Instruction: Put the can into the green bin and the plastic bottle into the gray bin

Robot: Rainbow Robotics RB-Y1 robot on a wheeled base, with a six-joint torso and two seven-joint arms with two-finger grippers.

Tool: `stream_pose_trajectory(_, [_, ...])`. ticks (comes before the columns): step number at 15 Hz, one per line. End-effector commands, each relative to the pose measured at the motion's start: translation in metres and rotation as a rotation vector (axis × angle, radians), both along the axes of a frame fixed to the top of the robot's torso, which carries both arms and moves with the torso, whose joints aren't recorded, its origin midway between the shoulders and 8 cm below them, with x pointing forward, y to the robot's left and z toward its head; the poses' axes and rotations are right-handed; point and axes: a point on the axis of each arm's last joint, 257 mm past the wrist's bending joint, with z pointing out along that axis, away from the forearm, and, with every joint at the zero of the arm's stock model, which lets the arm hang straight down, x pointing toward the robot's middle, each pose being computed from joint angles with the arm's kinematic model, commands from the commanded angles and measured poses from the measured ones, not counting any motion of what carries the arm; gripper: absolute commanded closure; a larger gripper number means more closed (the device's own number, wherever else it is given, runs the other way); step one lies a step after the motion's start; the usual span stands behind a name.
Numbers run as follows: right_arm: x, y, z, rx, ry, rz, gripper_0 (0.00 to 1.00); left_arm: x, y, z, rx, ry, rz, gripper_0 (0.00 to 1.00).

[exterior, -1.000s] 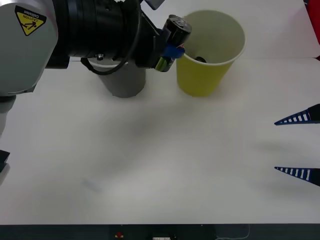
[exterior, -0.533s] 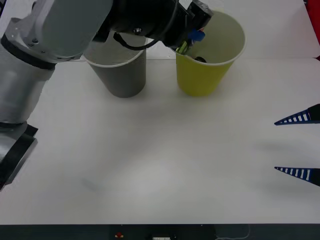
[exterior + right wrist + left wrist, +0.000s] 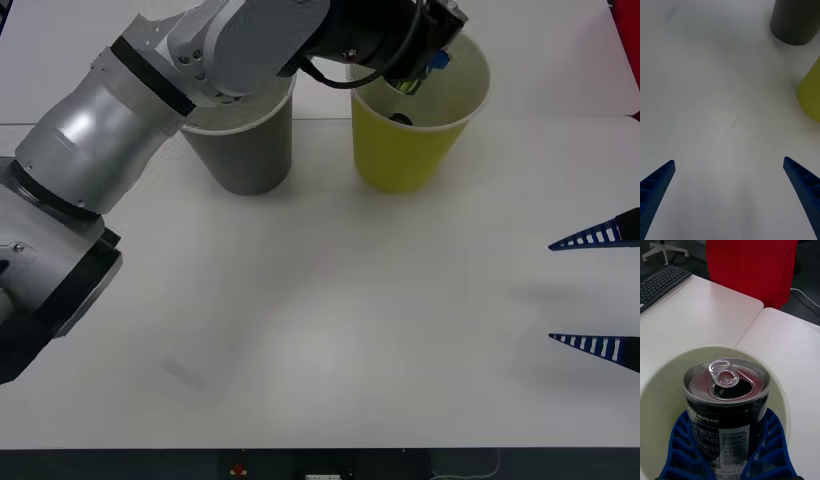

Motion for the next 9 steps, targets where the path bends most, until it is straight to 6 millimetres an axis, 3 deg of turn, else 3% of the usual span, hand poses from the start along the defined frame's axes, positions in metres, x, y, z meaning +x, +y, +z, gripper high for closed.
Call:
stream_pose_trajectory(1, [0.0000, 0.0000, 0.0000, 0.000, 0.000, 0.000, 0.00, 0.0121, -0.0063, -0.0011, -0.003, -0.024, 0.016, 1.00])
stream_pose_trajectory(4, [0.0000, 0.0000, 0.0000, 0.000, 0.000, 0.000, 0.00, 0.0177, -0.0038, -0.0006, 0.024, -0.063, 0.022, 1.00])
stream_pose_trajectory(5, [0.0000, 0.0000, 0.0000, 0.000, 0.000, 0.000, 0.00, 0.0189, -0.0028, -0.0004, 0.040, -0.081, 0.018, 0.94])
stream_pose_trajectory(6, [0.0000, 0.0000, 0.0000, 0.000, 0.000, 0.000, 0.00, 0.0195, -0.0022, -0.0008, 0.045, -0.086, 0.017, 0.68])
stream_pose_trajectory(7, [0.0000, 0.0000, 0.0000, 0.000, 0.000, 0.000, 0.00, 0.0190, -0.0024, -0.0018, 0.058, -0.097, 0.008, 0.08])
stream_pose_trajectory(8, [0.0000, 0.0000, 0.0000, 0.000, 0.000, 0.000, 0.00, 0.0185, -0.0029, -0.0013, 0.056, -0.096, 0.005, 0.00])
stream_pose_trajectory(9, [0.0000, 0.0000, 0.0000, 0.000, 0.000, 0.000, 0.00, 0.0176, -0.0037, -0.0015, 0.057, -0.097, -0.002, 0.00])
